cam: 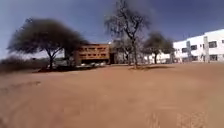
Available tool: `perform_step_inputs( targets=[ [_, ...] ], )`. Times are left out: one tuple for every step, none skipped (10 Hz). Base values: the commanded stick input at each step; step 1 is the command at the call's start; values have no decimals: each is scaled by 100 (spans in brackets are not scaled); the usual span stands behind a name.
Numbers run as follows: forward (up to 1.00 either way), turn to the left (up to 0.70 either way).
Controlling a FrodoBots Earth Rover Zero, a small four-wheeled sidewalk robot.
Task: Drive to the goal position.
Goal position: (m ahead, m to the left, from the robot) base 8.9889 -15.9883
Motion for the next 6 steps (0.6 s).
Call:
perform_step_inputs(
  targets=[
    [100, 33],
    [100, 0],
    [100, 0],
    [100, 0],
    [100, 0],
    [100, 0]
  ],
)
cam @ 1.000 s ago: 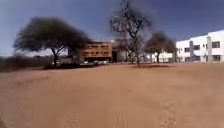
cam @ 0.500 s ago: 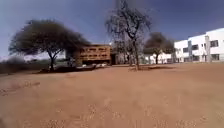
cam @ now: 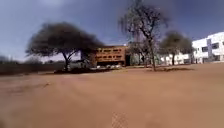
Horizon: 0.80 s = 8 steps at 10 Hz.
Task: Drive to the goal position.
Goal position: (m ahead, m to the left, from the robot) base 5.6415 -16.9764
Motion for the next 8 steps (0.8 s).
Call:
perform_step_inputs(
  targets=[
    [100, 0],
    [100, 0],
    [100, 0],
    [100, 0],
    [100, 0],
    [100, 0],
    [100, 0],
    [100, 0]
  ],
)
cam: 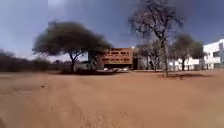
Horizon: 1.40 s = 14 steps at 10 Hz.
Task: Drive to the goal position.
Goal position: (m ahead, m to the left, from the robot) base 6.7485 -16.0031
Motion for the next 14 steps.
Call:
perform_step_inputs(
  targets=[
    [100, 0],
    [100, 0],
    [100, 0],
    [100, 0],
    [100, 0],
    [100, 0],
    [100, 0],
    [100, 0],
    [100, 0],
    [100, 0],
    [100, 0],
    [100, 0],
    [100, 0],
    [100, 0]
  ],
)
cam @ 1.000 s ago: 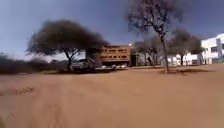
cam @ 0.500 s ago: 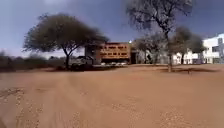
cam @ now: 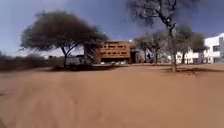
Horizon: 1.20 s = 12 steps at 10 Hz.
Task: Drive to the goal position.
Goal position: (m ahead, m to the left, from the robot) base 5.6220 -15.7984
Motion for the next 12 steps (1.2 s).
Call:
perform_step_inputs(
  targets=[
    [100, 0],
    [100, 0],
    [100, 0],
    [100, 0],
    [100, 0],
    [100, 0],
    [100, 0],
    [100, 0],
    [100, 0],
    [100, 0],
    [100, 0],
    [100, 0]
  ],
)
